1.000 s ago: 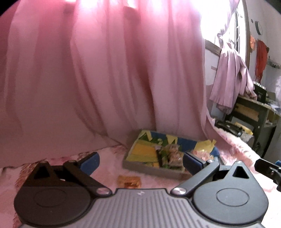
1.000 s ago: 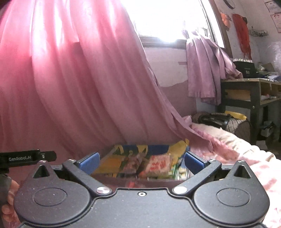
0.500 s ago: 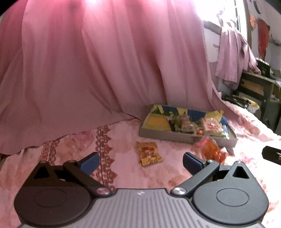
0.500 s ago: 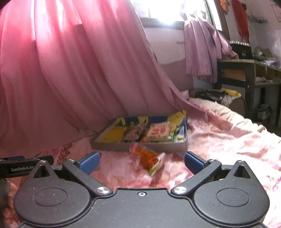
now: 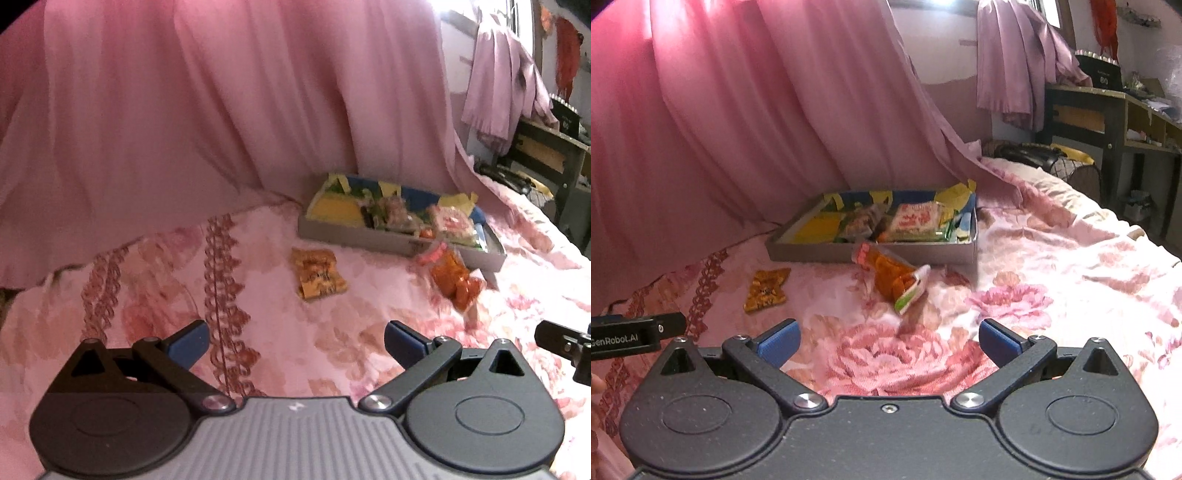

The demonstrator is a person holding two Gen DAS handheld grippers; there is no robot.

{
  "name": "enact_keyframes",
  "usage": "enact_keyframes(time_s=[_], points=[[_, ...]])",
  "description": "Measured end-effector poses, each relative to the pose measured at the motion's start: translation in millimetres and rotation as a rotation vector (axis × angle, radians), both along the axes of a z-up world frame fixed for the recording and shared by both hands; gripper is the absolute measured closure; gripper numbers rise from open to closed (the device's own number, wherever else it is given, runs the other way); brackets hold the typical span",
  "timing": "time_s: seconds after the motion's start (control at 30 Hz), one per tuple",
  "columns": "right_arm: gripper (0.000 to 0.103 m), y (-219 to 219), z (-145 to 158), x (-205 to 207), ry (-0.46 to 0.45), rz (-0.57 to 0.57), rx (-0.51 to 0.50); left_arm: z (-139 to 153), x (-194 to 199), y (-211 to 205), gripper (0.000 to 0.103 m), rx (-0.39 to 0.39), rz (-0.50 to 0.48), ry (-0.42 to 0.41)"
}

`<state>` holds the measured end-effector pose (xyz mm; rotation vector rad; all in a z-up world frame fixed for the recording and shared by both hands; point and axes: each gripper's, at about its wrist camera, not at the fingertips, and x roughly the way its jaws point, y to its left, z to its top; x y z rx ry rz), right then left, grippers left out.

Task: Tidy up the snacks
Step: 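Withdraw both grippers from the tray back toward the remaining snacks, then grasp the gold candy packet with the left gripper while the right gripper grasps the orange spicy-strip packet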

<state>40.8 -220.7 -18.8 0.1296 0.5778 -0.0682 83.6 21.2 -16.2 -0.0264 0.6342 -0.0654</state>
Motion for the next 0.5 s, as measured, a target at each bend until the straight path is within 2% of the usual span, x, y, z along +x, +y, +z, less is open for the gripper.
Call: enact_keyframes(time_s=[0.3,0.5], points=[[0.001,-4.6,-11.9,20.5,0.108,0.011,0.033,-9.7,14.6,4.7,0.000,-0.030,0.016,0.107],[0.001,-5.5,-16.6,29.7,0.149,0.013,0.042,-13.3,20.1,4.7,0.000,-0.034,0.018,0.142]])
